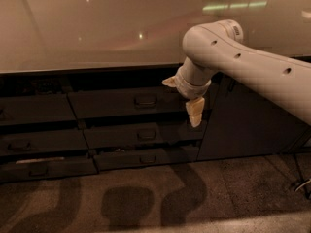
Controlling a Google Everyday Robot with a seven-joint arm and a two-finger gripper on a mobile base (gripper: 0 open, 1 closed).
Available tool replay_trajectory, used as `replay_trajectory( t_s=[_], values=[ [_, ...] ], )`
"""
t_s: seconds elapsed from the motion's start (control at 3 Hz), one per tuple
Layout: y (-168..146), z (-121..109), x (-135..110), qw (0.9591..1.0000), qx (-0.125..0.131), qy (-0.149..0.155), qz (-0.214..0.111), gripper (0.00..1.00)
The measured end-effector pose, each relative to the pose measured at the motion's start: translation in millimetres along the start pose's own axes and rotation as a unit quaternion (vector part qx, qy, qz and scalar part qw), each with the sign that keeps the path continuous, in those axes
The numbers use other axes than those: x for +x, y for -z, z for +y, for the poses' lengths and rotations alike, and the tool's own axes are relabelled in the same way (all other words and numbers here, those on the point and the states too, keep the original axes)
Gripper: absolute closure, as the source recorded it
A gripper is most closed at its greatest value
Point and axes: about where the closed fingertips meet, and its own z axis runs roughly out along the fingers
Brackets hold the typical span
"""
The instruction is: Open top drawer
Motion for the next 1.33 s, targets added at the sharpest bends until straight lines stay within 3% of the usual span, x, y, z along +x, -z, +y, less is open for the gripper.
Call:
replay_trajectory(
  t_s=[0.33,0.67,1.0,1.33],
  values=[
    [-0.9,0.1,0.2,1.0,-0.002,-0.001,0.0,0.0],
    [-36.6,-25.6,57.8,0.999,-0.032,-0.027,0.015,0.0],
    [-36.8,-25.6,57.9,0.999,-0.033,-0.027,0.015,0.0],
    [-89.5,-14.0,98.4,0.9957,-0.08,-0.026,0.039,0.0]
  ],
)
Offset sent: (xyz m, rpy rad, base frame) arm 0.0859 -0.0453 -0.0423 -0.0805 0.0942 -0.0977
